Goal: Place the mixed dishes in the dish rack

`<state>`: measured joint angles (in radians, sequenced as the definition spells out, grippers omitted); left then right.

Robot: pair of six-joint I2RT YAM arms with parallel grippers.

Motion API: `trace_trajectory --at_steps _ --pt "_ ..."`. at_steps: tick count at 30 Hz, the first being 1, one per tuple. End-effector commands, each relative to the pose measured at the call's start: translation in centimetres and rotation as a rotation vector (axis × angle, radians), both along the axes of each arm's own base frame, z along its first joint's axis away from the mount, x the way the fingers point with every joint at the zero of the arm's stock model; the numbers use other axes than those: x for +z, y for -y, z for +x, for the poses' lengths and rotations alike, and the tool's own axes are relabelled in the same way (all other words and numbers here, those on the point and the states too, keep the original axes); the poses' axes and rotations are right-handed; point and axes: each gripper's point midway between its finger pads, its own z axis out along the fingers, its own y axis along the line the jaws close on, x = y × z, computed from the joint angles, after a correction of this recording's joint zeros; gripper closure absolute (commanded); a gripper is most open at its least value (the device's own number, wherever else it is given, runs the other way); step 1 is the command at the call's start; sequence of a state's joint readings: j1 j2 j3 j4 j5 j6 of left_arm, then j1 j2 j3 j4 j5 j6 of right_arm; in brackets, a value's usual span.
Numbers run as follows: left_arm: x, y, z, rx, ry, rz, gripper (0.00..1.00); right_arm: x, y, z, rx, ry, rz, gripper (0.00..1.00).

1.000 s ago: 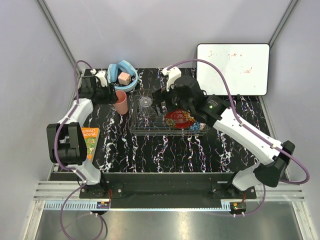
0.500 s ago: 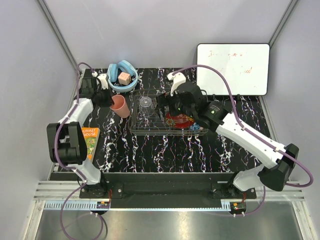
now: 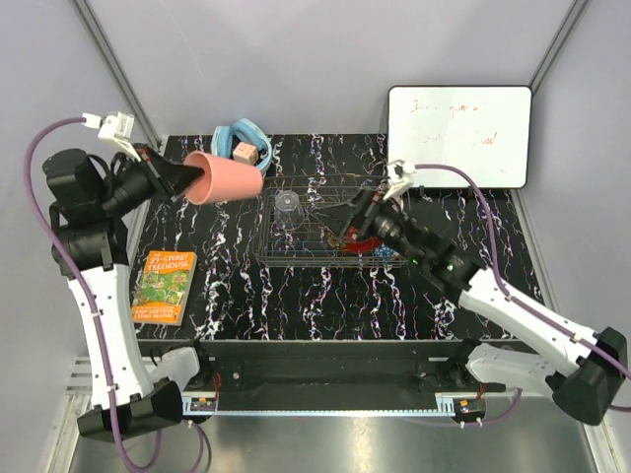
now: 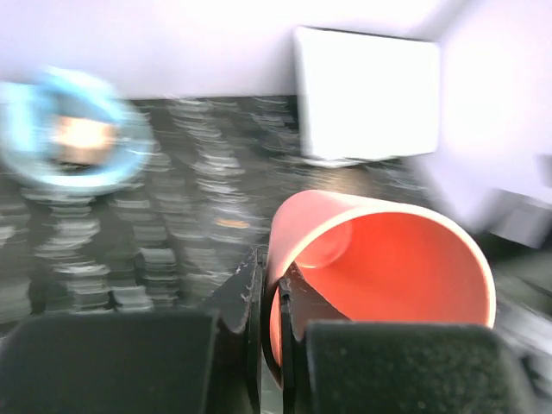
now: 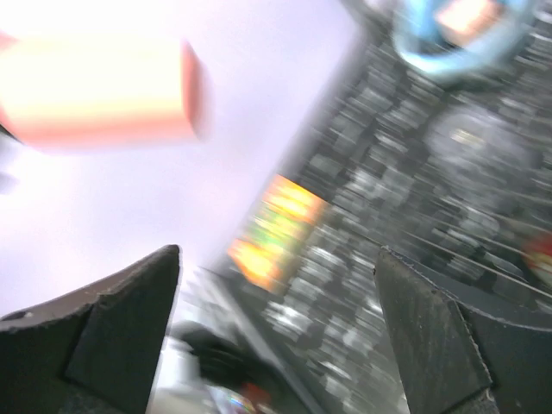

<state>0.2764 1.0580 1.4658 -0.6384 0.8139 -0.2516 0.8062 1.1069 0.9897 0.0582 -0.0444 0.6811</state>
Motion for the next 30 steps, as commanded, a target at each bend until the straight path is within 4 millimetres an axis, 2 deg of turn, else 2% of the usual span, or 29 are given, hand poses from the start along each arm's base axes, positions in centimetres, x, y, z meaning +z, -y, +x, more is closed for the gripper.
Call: trace_trajectory --at_steps 1,2,3,4,5,6,7,13,18,23,30 --pt "-0.3 6.2 -5.7 -0.402 -0.363 -0.495 1.00 7.6 1.0 -3.7 0.169 0.024 0.583 0.00" --pt "1.6 6.7 -6.0 -0.483 -0.210 -0.439 1.00 9.4 1.7 -4.7 0.208 0.084 0.681 0.00" --pt "2.6 7.3 -7.4 -0.528 -0.159 -0.432 1.00 8.7 1.6 -5.0 0.232 0.065 0.699 0.00" --pt "2.2 7.8 -8.2 -0.557 -0.245 -0.514 1.00 8.5 1.2 -5.0 0.255 0.048 0.715 0.00" --pt "3.0 8.2 -9.0 -0.602 -0.153 -0.468 1.00 9.0 1.1 -5.8 0.301 0.069 0.731 0.00" --pt "2.8 8.7 -9.4 -0.622 -0.177 -0.483 1.00 8.8 0.8 -5.8 0.322 0.063 0.734 0.00" --pt "2.6 9.5 -9.8 -0.661 -0.188 -0.480 1.00 9.5 1.0 -6.3 0.352 0.079 0.765 0.00" --pt "0.5 11.5 -9.4 -0.680 -0.217 -0.467 1.00 10.1 0.4 -6.4 0.375 0.078 0.736 0.00" --pt "-1.0 11.7 -8.0 -0.646 -0.233 -0.463 1.00 10.2 0.0 -6.5 0.396 0.067 0.732 0.00" --pt "-1.7 11.6 -7.0 -0.627 -0.229 -0.448 1.00 9.0 -0.9 -6.5 0.438 0.015 0.735 0.00" --pt "-2.1 11.6 -6.3 -0.614 -0.224 -0.441 1.00 7.1 -3.1 -6.9 0.495 -0.047 0.679 0.00"
